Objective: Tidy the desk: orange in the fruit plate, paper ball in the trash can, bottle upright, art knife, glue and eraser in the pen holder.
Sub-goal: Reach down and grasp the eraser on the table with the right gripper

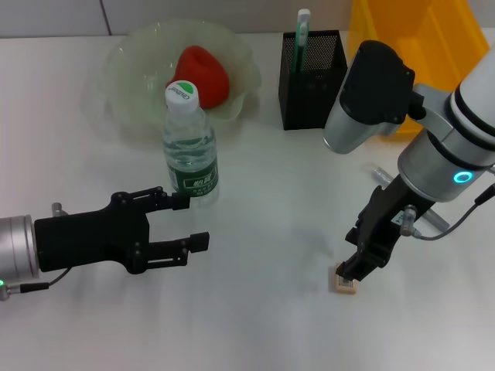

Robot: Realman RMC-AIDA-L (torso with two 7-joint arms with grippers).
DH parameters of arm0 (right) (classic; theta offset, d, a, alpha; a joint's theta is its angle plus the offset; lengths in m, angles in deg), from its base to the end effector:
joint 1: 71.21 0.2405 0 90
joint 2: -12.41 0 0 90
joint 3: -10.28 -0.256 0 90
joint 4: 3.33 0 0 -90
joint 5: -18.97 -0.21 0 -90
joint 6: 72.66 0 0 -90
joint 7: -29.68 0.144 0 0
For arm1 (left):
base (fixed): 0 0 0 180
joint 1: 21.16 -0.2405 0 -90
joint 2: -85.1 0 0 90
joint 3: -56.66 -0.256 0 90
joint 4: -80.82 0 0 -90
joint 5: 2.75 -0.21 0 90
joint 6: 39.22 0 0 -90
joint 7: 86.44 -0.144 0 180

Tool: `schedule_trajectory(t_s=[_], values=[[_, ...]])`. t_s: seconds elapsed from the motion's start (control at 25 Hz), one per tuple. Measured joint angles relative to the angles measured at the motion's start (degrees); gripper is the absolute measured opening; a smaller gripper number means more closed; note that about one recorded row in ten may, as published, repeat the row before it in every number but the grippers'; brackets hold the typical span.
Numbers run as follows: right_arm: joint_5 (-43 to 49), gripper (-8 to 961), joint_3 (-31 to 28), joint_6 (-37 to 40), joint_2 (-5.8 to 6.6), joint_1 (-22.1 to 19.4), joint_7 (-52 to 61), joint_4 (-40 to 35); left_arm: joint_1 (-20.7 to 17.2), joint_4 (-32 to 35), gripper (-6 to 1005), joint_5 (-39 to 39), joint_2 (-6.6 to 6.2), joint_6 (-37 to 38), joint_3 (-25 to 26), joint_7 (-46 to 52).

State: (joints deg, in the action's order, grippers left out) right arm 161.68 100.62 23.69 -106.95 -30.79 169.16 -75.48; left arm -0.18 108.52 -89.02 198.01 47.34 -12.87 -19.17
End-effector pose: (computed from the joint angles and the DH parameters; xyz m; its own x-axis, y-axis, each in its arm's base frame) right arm 0.1517 0.3254 -0.0437 0.7955 -0.3942 0.4602 -0.3690 -0.9175 -0.1481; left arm -0.2932 0.2764 -0.0212 0.7778 0.3270 0.5368 0.4262 -0.9021 -0.0679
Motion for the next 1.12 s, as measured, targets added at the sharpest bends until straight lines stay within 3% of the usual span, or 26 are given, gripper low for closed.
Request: schedule_trajectory(t_s=[0.32,1.12], values=[[0.2,470,4.6,-2.0,-0.03,-0.2,-1.8,1.4,-0.1,-0.2,783,0.0,0.03,-0.3,-0.1,-0.1],[0.0,420,9.7,-7.3,-0.26,0.2,-2.5,5.5,-0.1,-0.2,783,0.0,0.15,-0.9,0.1,0.1]])
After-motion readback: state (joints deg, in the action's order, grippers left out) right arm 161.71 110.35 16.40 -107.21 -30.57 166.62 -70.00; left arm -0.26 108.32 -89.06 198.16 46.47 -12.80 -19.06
